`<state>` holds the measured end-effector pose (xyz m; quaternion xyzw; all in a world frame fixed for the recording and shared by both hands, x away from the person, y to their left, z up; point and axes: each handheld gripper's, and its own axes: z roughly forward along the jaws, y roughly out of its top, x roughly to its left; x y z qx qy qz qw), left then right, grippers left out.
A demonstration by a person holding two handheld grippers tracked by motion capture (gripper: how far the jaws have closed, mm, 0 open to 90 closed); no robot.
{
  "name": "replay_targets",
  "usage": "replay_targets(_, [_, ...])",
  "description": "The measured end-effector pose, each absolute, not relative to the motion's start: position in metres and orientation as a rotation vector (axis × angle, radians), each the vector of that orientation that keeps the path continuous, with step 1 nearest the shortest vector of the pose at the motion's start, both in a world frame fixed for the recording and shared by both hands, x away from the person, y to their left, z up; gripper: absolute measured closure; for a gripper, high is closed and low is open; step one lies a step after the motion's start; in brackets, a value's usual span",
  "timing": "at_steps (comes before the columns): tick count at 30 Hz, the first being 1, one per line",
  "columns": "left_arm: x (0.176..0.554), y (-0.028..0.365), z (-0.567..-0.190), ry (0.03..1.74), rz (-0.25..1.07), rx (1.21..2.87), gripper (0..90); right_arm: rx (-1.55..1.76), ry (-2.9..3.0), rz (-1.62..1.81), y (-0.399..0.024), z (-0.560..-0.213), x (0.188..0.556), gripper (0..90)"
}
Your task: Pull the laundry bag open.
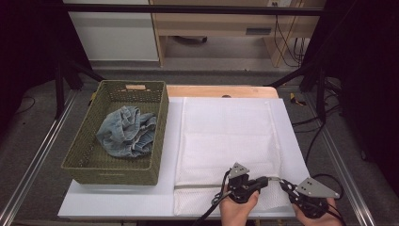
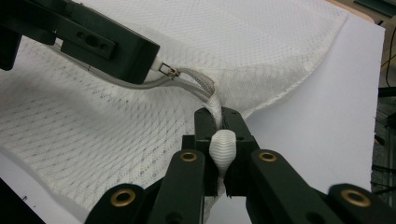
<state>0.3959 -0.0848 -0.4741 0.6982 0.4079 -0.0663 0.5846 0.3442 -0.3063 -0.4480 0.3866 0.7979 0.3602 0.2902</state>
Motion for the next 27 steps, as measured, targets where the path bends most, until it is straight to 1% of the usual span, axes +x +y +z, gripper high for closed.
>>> replay_targets(5, [0.396, -0.08, -0.479, 0.942, -0.173, 1.624, 86.9, 1.037, 2.134, 0.969, -0.306, -0.449, 0.345, 86.1])
replay_targets(14, [0.394, -0.079, -0.475, 0.938, -0.15, 1.679, 86.9, 1.053, 2.158, 0.964, -0.305, -0.45, 0.345, 86.3])
replay_targets(27, [0.392, -0.061, -0.473, 0.943, -0.079, 1.717, 86.9, 1.081, 2.16, 0.959, -0.307, -0.45, 0.344, 86.5])
